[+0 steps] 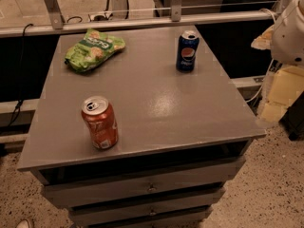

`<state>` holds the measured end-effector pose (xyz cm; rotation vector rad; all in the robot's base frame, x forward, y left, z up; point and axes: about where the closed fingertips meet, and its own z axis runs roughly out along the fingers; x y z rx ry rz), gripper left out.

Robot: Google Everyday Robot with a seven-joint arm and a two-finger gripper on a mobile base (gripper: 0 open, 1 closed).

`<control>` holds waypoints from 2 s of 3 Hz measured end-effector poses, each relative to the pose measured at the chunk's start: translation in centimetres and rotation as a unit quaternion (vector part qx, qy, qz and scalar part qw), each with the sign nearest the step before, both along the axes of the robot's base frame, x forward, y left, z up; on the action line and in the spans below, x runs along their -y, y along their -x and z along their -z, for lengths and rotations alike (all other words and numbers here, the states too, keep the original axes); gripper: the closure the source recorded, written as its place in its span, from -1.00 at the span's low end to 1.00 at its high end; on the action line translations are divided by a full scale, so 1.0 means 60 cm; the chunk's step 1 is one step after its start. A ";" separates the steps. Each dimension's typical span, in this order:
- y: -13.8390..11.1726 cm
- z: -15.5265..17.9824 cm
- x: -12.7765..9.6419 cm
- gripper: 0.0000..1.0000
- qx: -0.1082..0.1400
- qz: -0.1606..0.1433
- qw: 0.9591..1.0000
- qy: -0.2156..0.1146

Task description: Pick green rice chip bag

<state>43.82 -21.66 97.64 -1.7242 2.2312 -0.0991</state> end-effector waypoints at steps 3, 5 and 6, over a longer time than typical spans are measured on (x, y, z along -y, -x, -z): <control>-0.108 0.010 -0.145 -1.00 0.028 -0.109 0.993 -0.026; -0.214 0.023 -0.393 -1.00 0.087 -0.248 0.961 -0.079; -0.214 0.023 -0.393 -1.00 0.087 -0.249 0.961 -0.079</control>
Offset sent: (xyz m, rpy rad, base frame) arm 0.0561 0.0710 -0.0055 0.0450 -0.0202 0.1908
